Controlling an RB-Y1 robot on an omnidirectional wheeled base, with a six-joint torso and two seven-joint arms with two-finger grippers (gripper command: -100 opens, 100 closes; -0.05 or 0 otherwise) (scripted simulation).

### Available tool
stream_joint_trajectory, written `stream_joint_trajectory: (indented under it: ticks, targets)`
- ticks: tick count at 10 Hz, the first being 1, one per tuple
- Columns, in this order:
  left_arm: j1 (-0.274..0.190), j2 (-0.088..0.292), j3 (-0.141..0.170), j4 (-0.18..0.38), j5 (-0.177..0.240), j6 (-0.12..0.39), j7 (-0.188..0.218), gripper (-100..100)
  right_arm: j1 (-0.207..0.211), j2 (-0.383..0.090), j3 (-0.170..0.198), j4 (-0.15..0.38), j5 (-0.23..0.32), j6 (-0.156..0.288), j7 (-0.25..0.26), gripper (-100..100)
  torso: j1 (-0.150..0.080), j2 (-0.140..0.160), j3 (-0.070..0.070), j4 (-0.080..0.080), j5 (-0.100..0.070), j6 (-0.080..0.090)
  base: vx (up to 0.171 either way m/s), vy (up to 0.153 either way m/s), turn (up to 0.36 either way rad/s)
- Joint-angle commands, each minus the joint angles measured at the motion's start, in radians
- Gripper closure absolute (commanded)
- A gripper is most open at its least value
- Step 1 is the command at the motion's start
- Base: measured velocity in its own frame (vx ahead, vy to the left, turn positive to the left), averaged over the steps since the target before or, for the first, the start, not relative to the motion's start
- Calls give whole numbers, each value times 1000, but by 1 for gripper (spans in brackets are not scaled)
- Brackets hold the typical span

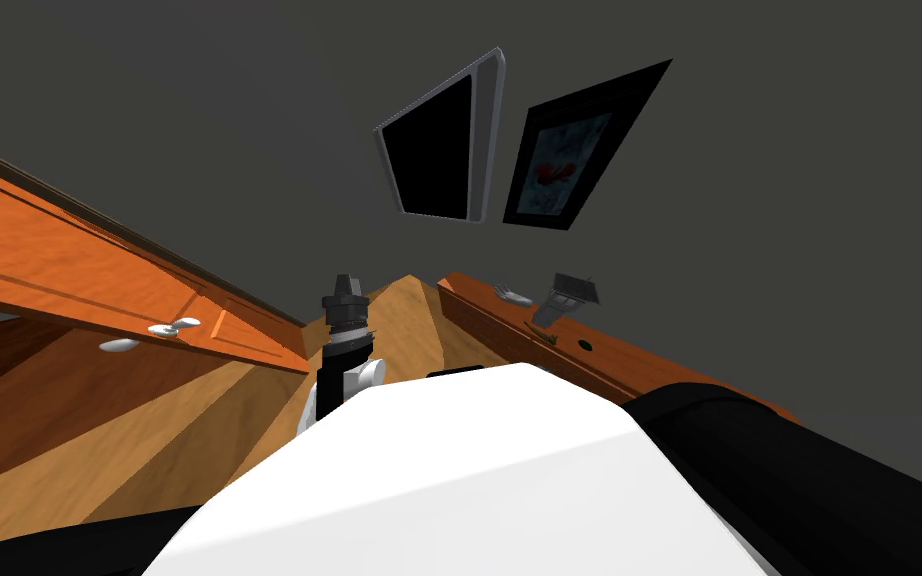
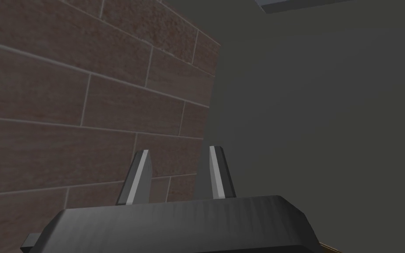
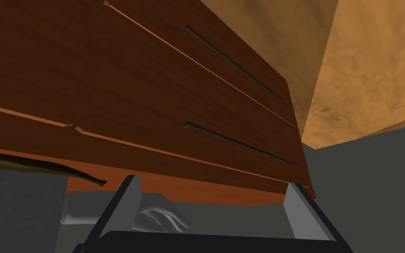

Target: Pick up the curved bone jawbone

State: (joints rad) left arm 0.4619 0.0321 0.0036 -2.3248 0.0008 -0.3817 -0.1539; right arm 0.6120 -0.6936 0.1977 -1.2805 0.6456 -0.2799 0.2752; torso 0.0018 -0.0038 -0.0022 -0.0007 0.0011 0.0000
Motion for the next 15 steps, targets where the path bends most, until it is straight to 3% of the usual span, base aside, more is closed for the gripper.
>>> stream_joint_trajectory:
  ticks: [1,2,4,9,15]
  targets:
    - [0,0,0,0,0,0,0,0,5,-1,4,46,12,-2,14,-100,0,0,0,0,0,0,70,28,77]
    - [0,0,0,0,0,0,0,0,5,-1,4,46,12,-2,14,-100,0,1,0,0,0,1,28,1,-4]
    - [0,0,0,0,0,0,0,0,2,-26,24,94,31,5,16,-100,-2,2,1,1,0,0,57,7,101]
    - [0,0,0,0,0,0,0,0,-26,-132,127,296,102,41,16,-100,-5,-5,-3,-1,-1,0,135,-29,188]
    - [0,0,0,0,0,0,0,0,-50,-173,185,391,128,59,7,-100,-8,-1,0,0,-1,0,73,-68,98]
